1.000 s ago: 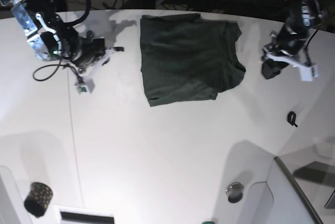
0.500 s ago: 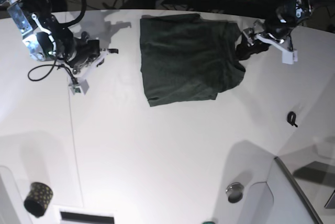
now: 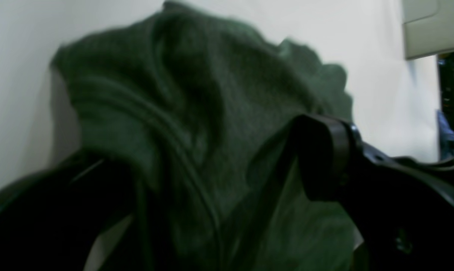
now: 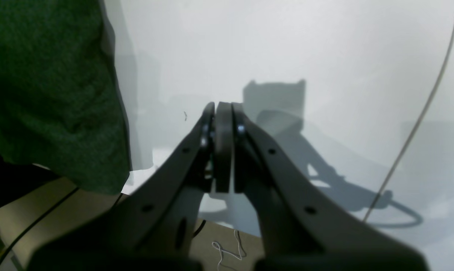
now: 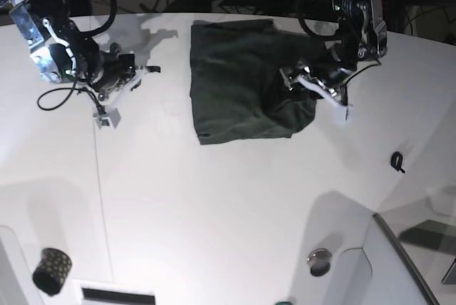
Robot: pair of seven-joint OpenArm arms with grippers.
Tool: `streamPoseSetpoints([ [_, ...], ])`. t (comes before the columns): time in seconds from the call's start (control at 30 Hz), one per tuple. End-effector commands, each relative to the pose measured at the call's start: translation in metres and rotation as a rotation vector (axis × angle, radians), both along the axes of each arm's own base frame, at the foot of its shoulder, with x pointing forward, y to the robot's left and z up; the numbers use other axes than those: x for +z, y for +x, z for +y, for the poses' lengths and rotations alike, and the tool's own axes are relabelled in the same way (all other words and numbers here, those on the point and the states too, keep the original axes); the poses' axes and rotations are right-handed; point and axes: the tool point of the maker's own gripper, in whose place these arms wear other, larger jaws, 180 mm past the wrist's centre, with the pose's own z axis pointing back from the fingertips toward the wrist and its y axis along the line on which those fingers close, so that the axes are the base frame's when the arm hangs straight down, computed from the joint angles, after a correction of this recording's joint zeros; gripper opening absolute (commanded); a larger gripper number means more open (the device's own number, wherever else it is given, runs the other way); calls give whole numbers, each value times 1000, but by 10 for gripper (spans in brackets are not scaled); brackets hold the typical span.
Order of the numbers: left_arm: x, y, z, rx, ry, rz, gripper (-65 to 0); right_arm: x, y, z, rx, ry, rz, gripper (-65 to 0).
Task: Layout the t-shirt on the table in an organized manner, then fold the t-shirt properly
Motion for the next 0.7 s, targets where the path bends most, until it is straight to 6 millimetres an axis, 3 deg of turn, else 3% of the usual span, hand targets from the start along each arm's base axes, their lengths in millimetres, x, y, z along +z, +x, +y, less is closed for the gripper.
streamPoseSetpoints([
  [0.0, -25, -23, -6, -67, 55, 136, -95, 8, 9, -3, 4, 2, -35, -644],
  [0.07, -25, -15, -18, -102, 47, 131, -105, 8, 10, -3, 2, 1, -36, -644],
  [0.13, -21, -5, -29, -146, 48, 116, -201, 8, 10, -4, -1, 1, -38, -644],
  [0.17, -20, -1, -35, -168, 51, 109, -281, 10, 13, -9, -19, -1, -43, -644],
  [0.27, -12, 16, -42, -220, 70, 80, -606, 12, 17, -29, -88, -11, -52, -644],
  [0.3, -12, 19, -42, -234, 81, 81, -650, 13, 19, -37, -115, -15, -57, -644],
  [0.5, -9, 31, -43, -436, 275, 82, -650, 17, 14, -97, -296, -53, -67, -644],
  [0.67, 0, 44, -37, -634, 432, 41, -650, 26, 11, -123, -293, -42, -115, -644],
])
